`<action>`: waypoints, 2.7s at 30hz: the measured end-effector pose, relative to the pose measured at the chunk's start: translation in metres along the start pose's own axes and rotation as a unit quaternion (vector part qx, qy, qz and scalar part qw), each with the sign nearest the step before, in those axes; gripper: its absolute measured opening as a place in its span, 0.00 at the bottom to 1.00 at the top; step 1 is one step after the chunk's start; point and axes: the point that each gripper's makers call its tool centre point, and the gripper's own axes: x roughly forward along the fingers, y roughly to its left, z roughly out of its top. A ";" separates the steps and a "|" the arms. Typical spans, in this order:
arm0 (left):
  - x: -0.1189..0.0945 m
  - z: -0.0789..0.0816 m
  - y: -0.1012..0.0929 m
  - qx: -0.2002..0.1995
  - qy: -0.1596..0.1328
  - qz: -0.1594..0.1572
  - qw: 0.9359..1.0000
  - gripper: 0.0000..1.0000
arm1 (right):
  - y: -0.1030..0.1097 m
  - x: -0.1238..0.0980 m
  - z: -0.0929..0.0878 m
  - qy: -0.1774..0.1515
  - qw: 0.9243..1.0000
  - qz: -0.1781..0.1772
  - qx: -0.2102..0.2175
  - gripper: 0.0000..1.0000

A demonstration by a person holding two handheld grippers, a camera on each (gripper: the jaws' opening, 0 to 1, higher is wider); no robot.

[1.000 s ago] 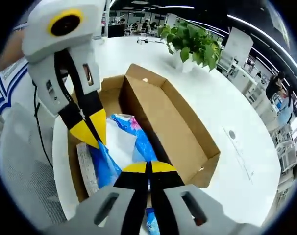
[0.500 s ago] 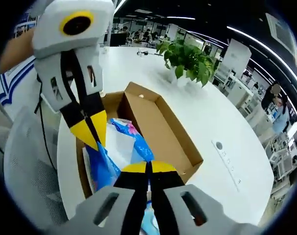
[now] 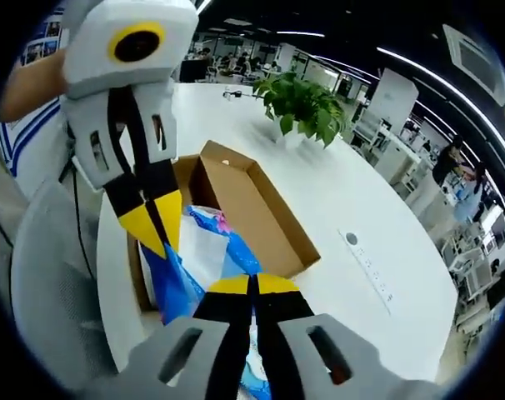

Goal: Operate the shoe box by opening the lid, removing the specified soft item, and placing it in the target area until the item is outside and the box remains undamaged.

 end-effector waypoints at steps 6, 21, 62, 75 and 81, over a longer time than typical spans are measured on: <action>0.014 0.019 -0.007 0.013 -0.005 -0.012 1.000 0.00 | -0.016 -0.015 -0.014 0.001 1.000 -0.014 0.012 0.00; 0.061 0.059 -0.027 0.045 0.003 -0.047 0.998 0.00 | -0.046 -0.047 -0.062 0.012 0.998 -0.037 0.046 0.00; 0.201 0.130 -0.066 0.079 0.045 -0.152 0.984 0.00 | -0.122 -0.093 -0.193 0.047 0.993 -0.051 0.092 0.00; 0.237 0.135 -0.072 0.083 0.069 -0.174 0.979 0.00 | -0.137 -0.089 -0.223 0.062 0.992 -0.046 0.101 0.00; 0.251 0.133 -0.077 0.073 0.073 -0.180 0.978 0.00 | -0.139 -0.082 -0.238 0.082 0.992 -0.041 0.085 0.00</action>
